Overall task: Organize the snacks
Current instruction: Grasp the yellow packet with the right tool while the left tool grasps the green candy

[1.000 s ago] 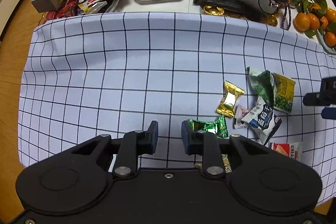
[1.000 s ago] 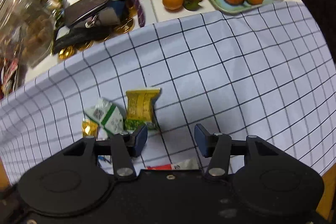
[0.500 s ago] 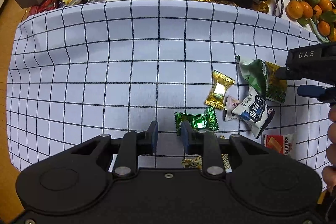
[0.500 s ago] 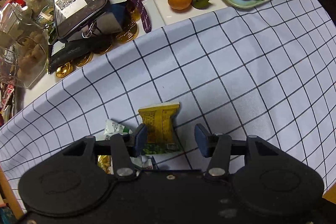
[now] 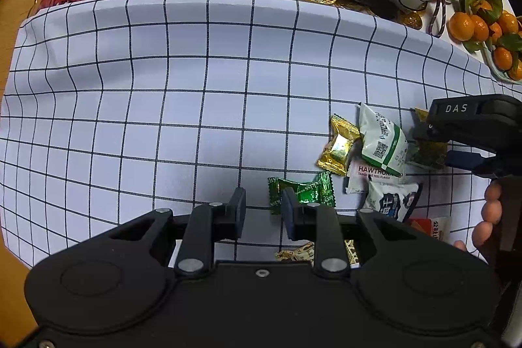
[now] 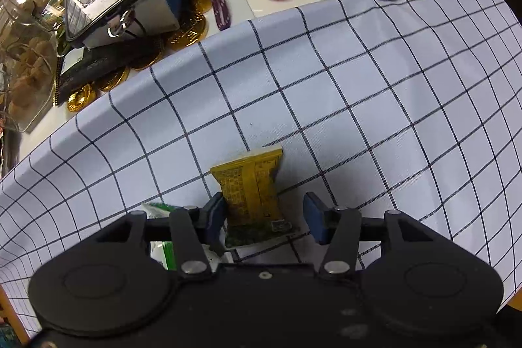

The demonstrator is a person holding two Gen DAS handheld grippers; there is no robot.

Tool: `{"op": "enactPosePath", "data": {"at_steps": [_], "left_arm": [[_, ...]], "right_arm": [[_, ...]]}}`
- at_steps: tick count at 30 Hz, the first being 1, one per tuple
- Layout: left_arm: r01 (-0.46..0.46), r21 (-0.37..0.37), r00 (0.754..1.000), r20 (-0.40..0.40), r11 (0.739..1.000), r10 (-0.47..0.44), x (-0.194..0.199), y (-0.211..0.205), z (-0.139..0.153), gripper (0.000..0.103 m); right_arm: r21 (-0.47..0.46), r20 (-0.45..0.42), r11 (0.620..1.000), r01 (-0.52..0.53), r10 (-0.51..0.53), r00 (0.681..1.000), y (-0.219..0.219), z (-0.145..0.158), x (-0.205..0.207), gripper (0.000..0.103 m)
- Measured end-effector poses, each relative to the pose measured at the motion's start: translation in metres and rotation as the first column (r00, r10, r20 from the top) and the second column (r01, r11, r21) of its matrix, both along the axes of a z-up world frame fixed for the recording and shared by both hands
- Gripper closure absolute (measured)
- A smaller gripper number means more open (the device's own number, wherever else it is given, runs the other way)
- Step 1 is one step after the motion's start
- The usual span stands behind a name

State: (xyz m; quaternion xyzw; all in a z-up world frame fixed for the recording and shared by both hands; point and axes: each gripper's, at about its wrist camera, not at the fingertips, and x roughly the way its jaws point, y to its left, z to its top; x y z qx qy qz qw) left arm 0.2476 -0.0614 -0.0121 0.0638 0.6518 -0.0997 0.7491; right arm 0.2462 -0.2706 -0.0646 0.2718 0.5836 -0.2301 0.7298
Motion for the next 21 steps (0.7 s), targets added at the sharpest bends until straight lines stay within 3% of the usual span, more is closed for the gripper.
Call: {"op": "enactPosePath", "data": {"at_steps": [5, 10, 21], "left_arm": [[-0.008, -0.023, 1.0, -0.004, 1.0, 0.008, 0.002, 0.001, -0.001, 0.068], [0.008, -0.07, 1.0, -0.012, 0.998, -0.008, 0.002, -0.004, -0.001, 0.068], [0.051, -0.072, 0.998, -0.041, 0.996, -0.054, 0.0, -0.029, -0.017, 0.068]], "right_arm": [[-0.055, 0.003, 0.998, 0.005, -0.004, 1.0, -0.003, 0.007, -0.005, 0.065], [-0.111, -0.009, 0.994, -0.021, 0.021, 1.0, -0.011, 0.014, -0.015, 0.066], [0.015, -0.058, 0.999, 0.046, -0.045, 0.997, -0.045, 0.014, -0.051, 0.067]]}}
